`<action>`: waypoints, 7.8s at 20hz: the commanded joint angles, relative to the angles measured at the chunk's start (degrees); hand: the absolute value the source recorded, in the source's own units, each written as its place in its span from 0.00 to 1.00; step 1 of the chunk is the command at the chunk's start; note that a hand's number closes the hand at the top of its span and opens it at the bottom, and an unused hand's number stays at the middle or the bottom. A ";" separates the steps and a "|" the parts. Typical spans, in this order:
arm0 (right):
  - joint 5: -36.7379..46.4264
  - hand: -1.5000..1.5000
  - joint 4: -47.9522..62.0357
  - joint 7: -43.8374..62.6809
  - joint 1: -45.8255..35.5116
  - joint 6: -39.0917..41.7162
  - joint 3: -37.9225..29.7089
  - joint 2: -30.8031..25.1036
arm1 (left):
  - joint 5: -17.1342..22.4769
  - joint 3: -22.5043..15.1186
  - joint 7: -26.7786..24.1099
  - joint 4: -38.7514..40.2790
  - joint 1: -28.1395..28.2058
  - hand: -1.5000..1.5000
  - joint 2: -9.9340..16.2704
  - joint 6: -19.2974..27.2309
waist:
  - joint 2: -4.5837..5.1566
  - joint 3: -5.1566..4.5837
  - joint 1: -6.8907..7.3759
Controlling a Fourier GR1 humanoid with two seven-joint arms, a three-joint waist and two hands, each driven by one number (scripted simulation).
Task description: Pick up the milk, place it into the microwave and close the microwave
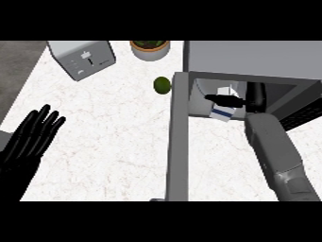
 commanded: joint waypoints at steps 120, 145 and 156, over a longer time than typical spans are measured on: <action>-48.88 0.00 -100.01 35.44 52.88 37.48 10.38 -17.39 | 42.74 -54.32 -39.55 72.35 -61.32 1.00 -0.40 60.98 | 3.83 -0.20 -24.84; -57.74 0.00 -99.67 39.09 50.29 40.58 9.93 -22.08 | 47.34 -56.62 -43.71 74.80 -63.23 1.00 -0.40 60.06 | 4.19 -0.07 -24.40; -60.99 0.00 -99.72 39.67 48.58 42.04 8.51 -24.28 | 47.13 -60.24 -44.43 76.14 -64.97 1.00 -0.40 60.05 | 3.70 0.18 -25.03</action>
